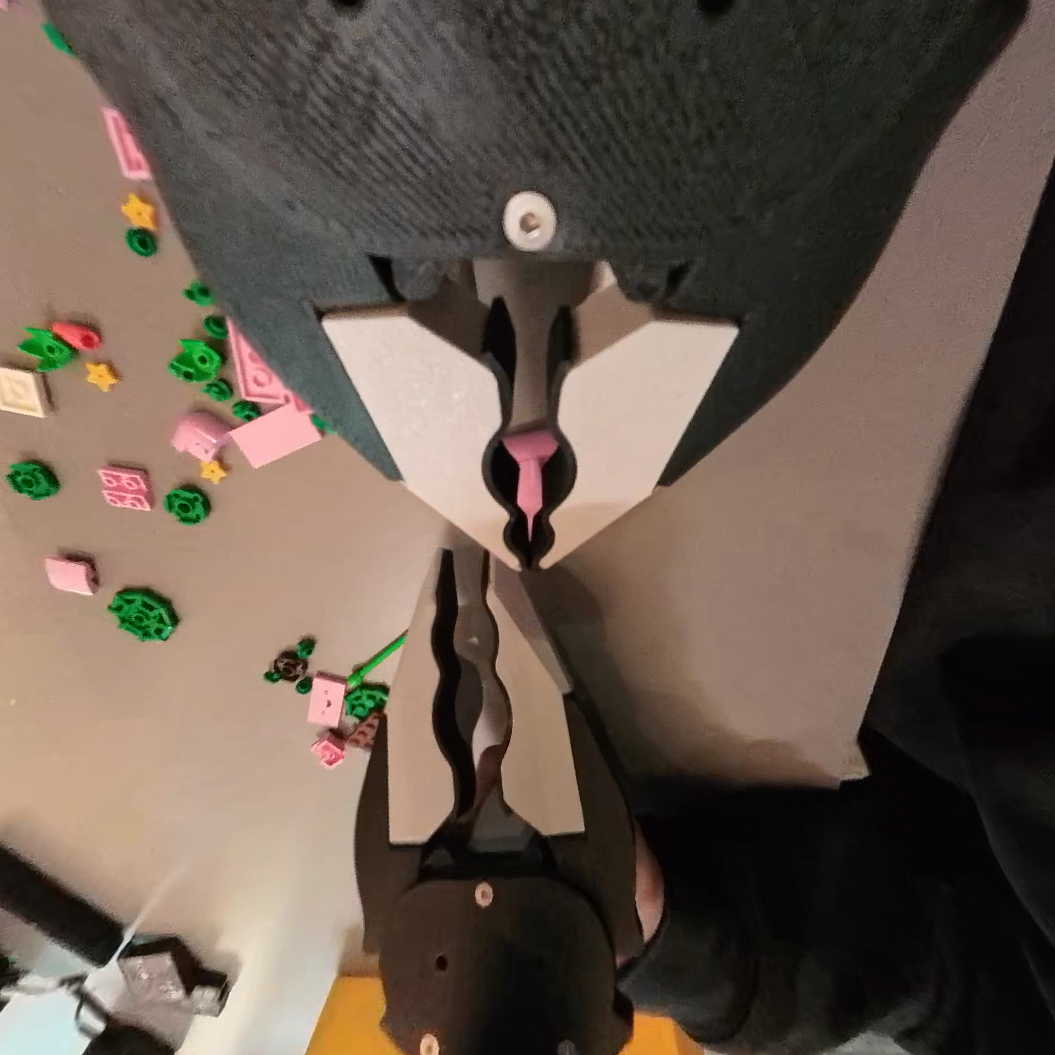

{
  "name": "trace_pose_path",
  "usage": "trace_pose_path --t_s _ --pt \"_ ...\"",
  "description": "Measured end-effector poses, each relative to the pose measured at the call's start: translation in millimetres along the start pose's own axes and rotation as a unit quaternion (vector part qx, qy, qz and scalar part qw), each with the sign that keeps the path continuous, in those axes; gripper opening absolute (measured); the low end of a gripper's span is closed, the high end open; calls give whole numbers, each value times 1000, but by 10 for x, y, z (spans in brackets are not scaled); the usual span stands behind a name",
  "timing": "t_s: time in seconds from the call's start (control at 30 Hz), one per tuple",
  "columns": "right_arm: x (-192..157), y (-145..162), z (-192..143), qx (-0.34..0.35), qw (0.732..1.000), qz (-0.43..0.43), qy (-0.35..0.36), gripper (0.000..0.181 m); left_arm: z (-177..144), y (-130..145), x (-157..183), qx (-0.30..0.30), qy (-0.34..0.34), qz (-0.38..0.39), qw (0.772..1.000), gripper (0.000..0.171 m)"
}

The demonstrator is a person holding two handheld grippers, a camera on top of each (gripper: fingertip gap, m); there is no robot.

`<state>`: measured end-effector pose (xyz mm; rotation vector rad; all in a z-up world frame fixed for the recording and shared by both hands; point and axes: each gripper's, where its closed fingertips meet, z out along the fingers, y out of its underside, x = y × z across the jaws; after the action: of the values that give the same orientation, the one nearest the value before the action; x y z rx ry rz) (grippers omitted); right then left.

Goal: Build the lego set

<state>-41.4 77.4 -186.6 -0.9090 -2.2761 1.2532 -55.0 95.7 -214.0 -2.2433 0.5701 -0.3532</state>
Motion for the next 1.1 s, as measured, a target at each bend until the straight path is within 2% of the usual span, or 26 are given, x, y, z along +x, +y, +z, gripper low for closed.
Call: trace_pose_path --t_s 0.07,0.13,0.27,0.33,0.4,0.47,0.6,0.67,0.77,0.93,0.97,1.1 --pt "19 191 116 -48 999 15 -4 0 0 1 -1 0 1 -2 1000 15" --pt "36 192 84 -54 998 11 2 0 0 2 -3 0 1 -3 1000 15" --pt "20 -6 23 -1 1000 11 5 0 2 6 -22 -1 -5 -6 1000 10" --pt "33 212 118 -60 998 28 1 0 31 57 -27 -20 -6 -9 1000 7" --pt "35 187 129 -56 997 53 -9 0 41 69 -22 -26 -9 -4 1000 6" --pt "106 210 92 -61 998 22 20 0 38 67 -23 -24 -9 -5 1000 6" --pt "46 -24 -30 9 999 32 -2 0 35 63 -25 -23 -9 -6 1000 6" --pt "9 -56 -44 18 1000 23 -10 0 36 64 -24 -23 -8 -6 1000 6" --pt "-57 184 141 -47 998 19 -22 0 36 65 -25 -23 -8 -7 1000 6" --pt "-29 179 132 -54 998 -22 14 0 35 64 -27 -23 -8 -8 1000 6" --pt "1 120 105 -34 999 -24 23 0 36 65 -28 -23 -8 -8 1000 6" --pt "173 -374 -223 133 990 43 26 0 37 65 -29 -23 -10 -7 1000 6"
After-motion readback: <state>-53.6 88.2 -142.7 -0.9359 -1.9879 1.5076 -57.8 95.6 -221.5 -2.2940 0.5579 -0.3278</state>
